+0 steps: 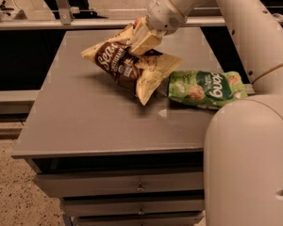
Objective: Move brown chip bag near green rice chip bag
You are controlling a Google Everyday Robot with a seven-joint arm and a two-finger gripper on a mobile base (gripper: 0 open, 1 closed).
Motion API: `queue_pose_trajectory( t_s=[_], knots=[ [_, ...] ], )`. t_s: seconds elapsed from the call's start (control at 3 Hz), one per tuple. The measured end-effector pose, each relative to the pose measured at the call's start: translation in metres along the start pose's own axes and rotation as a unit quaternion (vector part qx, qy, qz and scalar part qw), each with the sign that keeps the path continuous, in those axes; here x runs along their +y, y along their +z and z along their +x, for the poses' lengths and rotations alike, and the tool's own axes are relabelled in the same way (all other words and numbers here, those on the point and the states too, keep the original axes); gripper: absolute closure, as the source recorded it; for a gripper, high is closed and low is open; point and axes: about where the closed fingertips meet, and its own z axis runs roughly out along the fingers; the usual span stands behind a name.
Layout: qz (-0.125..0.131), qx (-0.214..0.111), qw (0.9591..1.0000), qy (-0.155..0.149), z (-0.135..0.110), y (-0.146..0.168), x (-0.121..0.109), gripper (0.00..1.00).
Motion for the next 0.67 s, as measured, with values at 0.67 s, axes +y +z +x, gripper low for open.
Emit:
queue_pose_trajectory(
  t_s=[0.67],
  knots=[
    [-0.01, -0.002, 0.9998, -0.016, 0.0039, -0.0005, 0.0069, 0.36]
  ],
)
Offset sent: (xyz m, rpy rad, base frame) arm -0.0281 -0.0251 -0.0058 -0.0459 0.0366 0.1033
